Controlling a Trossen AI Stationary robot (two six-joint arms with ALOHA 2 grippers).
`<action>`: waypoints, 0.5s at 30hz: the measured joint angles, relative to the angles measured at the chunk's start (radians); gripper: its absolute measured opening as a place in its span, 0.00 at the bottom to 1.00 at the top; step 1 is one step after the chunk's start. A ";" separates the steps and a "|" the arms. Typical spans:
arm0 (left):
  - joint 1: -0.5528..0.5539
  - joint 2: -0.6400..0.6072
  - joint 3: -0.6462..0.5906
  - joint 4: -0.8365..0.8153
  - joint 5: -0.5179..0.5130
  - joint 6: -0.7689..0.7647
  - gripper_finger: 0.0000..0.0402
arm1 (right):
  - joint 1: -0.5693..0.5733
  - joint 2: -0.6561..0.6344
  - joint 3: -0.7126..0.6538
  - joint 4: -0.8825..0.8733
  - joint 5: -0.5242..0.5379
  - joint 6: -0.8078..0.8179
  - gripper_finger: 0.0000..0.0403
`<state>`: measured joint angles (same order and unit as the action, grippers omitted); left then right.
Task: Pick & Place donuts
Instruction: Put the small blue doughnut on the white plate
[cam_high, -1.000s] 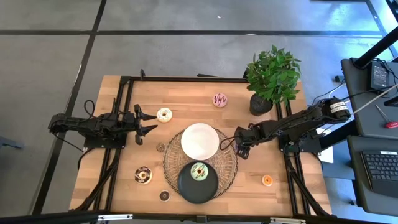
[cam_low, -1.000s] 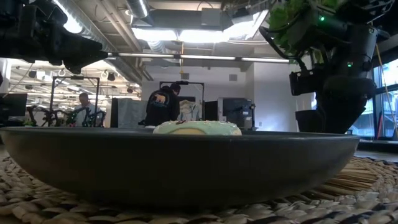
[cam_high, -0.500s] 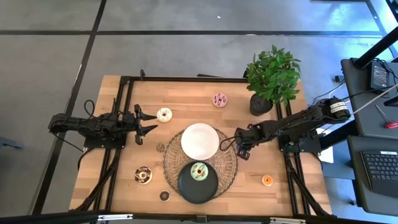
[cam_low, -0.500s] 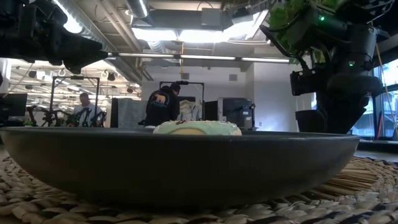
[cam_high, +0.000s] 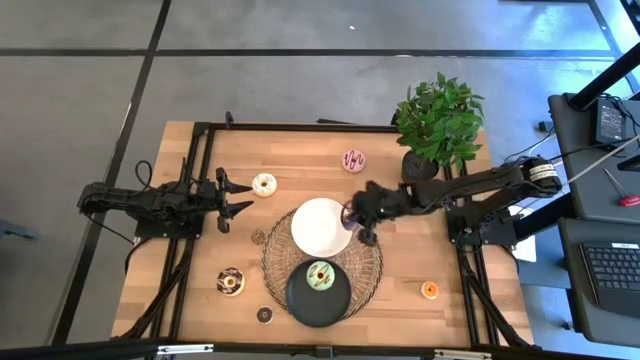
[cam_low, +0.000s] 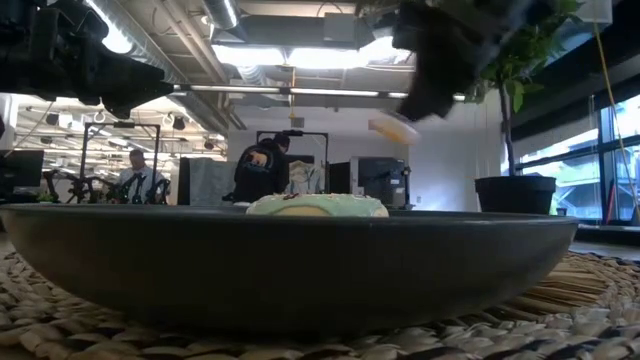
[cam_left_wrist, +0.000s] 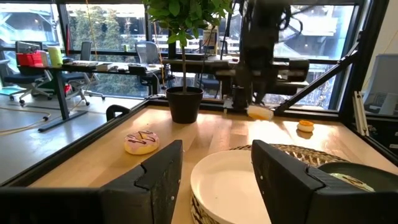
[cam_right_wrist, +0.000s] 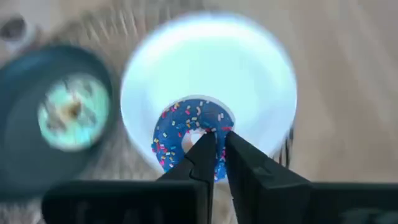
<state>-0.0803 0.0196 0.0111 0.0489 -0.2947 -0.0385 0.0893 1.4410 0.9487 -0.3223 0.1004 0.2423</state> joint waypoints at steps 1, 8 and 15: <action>0.000 0.000 0.000 0.000 0.000 0.000 0.47 | -0.011 0.014 0.020 -0.001 -0.002 -0.020 0.09; 0.000 0.000 0.000 0.000 -0.004 0.000 0.47 | -0.082 0.205 0.204 -0.023 -0.019 -0.149 0.10; 0.000 0.000 0.000 0.004 -0.043 0.000 0.47 | -0.164 0.434 0.349 -0.063 -0.168 -0.196 0.10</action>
<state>-0.0807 0.0196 0.0113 0.0529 -0.3372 -0.0383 -0.0743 1.8750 1.2974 -0.3851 -0.0672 0.0463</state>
